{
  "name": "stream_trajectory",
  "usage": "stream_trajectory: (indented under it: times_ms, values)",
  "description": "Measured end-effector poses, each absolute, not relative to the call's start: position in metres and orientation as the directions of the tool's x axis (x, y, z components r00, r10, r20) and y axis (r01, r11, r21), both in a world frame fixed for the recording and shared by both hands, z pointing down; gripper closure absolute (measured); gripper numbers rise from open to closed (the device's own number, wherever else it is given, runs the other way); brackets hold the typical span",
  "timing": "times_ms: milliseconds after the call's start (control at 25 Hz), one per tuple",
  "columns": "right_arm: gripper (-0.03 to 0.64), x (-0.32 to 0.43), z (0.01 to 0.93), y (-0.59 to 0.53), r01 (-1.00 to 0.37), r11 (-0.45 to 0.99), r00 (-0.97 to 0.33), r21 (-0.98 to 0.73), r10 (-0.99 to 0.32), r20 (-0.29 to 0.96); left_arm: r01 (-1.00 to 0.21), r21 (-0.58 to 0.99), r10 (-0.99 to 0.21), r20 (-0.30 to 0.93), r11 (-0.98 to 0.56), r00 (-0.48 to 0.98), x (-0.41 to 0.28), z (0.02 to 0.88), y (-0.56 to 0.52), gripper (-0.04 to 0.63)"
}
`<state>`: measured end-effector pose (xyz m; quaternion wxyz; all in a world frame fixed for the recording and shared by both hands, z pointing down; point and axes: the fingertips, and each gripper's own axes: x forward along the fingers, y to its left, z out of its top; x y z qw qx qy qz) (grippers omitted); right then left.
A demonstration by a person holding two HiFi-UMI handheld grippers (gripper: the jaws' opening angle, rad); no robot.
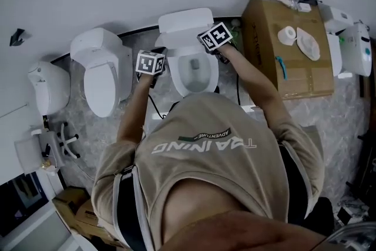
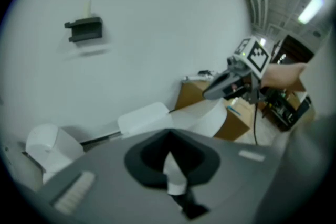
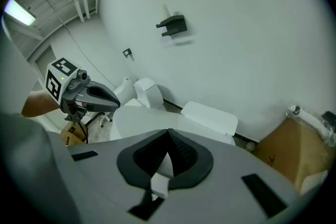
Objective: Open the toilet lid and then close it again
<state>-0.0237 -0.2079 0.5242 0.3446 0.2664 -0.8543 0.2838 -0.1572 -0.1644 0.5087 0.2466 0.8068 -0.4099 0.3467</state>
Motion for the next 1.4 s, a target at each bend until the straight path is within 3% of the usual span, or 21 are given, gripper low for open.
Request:
stream_trajectory:
  times_ms: [360,800,1400]
  values:
    - [0.606,-0.013,0.573,-0.152,-0.744,0.598,-0.522,-0.299,-0.241,0.818,-0.821,0.19,-0.459,0.751,-0.538,0.474,-0.169,0.525,-0.132,0.592]
    - [0.606,-0.005,0.613,-0.106,-0.824,0.451,-0.456,-0.344,-0.166,0.874,-0.751,0.379,-0.231,0.792,-0.541,0.565,-0.139,0.609,-0.102,0.592]
    - [0.606,0.001,0.696,-0.032,-0.83,0.414,-0.411,-0.374,0.0,0.912,-0.847,0.387,-0.07,0.896,-0.363,0.439,-0.132,0.7,-0.035,0.592]
